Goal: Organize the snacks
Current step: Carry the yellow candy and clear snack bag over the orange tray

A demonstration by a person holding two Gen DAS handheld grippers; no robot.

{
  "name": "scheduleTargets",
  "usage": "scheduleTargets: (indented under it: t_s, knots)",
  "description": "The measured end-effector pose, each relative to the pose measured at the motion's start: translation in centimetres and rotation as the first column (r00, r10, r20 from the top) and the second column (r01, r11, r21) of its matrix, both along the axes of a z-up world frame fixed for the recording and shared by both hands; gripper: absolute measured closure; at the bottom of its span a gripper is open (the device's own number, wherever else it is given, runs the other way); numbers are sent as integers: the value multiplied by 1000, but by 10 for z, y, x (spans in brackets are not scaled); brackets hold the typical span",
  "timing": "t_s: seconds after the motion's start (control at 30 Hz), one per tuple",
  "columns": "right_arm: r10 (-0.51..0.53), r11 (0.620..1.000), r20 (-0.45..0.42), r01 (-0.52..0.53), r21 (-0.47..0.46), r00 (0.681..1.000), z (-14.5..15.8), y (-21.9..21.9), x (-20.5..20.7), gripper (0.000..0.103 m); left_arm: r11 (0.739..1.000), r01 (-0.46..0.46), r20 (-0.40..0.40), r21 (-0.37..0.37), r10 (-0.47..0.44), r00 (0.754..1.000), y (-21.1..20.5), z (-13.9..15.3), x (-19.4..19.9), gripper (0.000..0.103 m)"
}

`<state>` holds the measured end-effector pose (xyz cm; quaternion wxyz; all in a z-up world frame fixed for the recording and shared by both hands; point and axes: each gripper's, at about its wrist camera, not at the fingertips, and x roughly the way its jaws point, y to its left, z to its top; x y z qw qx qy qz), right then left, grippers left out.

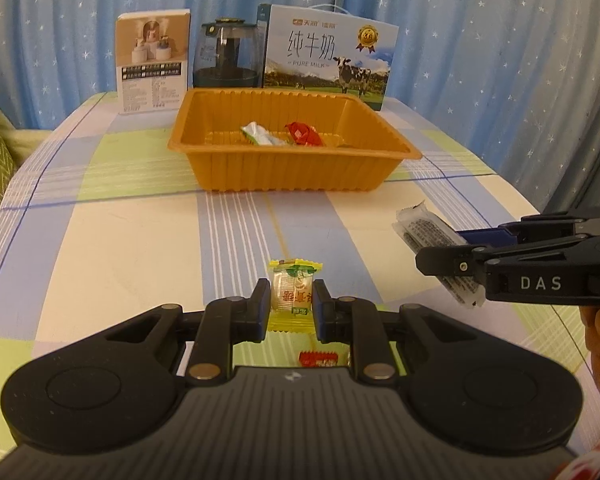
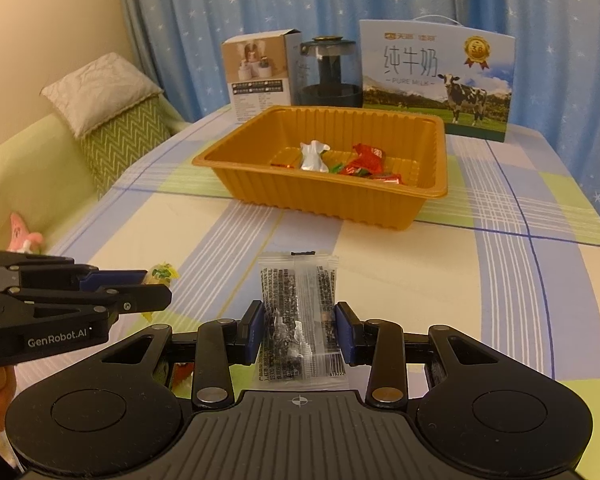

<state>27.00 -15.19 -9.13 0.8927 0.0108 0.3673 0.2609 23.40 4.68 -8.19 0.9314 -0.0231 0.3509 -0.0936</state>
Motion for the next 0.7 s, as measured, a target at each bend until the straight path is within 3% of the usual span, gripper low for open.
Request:
scheduleTargets:
  t_s: [0.7]
  knots:
    - [-159, 983, 40, 155, 98, 986, 35, -6, 60, 65, 1000, -12, 133, -19, 15, 991, -4, 38, 79, 84]
